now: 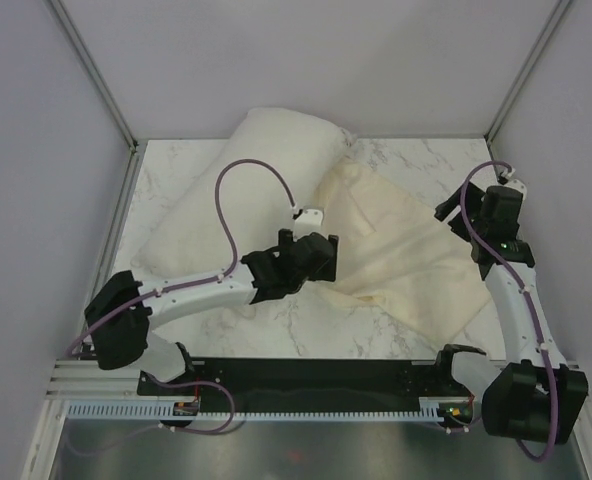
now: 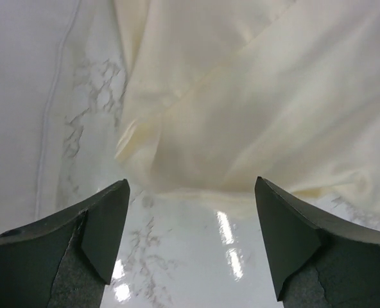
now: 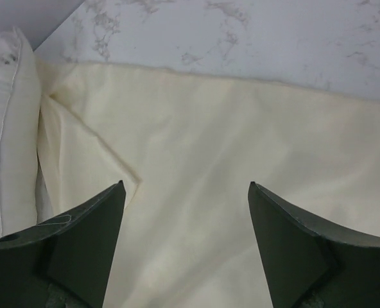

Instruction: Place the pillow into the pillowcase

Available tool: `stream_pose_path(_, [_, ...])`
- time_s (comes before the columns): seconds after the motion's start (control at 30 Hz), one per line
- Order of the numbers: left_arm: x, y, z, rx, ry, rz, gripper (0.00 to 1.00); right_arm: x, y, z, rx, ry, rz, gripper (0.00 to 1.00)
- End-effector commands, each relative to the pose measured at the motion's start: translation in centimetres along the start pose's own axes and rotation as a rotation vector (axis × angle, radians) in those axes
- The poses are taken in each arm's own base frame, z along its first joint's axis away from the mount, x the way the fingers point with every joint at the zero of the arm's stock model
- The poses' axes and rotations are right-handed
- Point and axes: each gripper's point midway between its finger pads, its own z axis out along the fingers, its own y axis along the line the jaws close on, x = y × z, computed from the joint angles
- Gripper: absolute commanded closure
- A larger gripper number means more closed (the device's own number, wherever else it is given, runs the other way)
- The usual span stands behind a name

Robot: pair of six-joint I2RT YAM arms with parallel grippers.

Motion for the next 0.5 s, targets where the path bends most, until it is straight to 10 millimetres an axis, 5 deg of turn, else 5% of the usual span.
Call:
stream_pose_path(0.0, [-3.9,-3.4,2.0,-0.008,-0.068,0.04,0.13,3.6,1.7,1.2,-0.114,0.119,-0.086,0.15])
stream_pose_path(0.07, [-3.7,-2.8,3.4,-0.063,-0.009,0.318,0.11,5.4,1.5,1.8,-0.112,0.167,-0.101,0.16])
stream_pose_path(0.17, [-6.0,-4.8,5.5,-0.053,-0.017,0.351,0.11,6.9,1.2,2.4,-0.112,0.198,-0.1,0.16])
stream_pose_path(0.2, [-4.3,-5.2,7.8,-0.054,0.039,0.382,0.11,7.3,1.2,2.4,-0.113,0.203,-0.089,0.15])
stream_pose_path(0.27, [-6.2,-6.2,9.4,-0.052,0.042,0.36,0.11,7.6,0.7,2.4,-0.099,0.193,-0.084,0.15])
stream_pose_path(0.47, [-5.1,-8.1,16.2,-0.035,0.14,0.38,0.11,6.7,-1.7,1.7,0.007,0.101,-0.081,0.14])
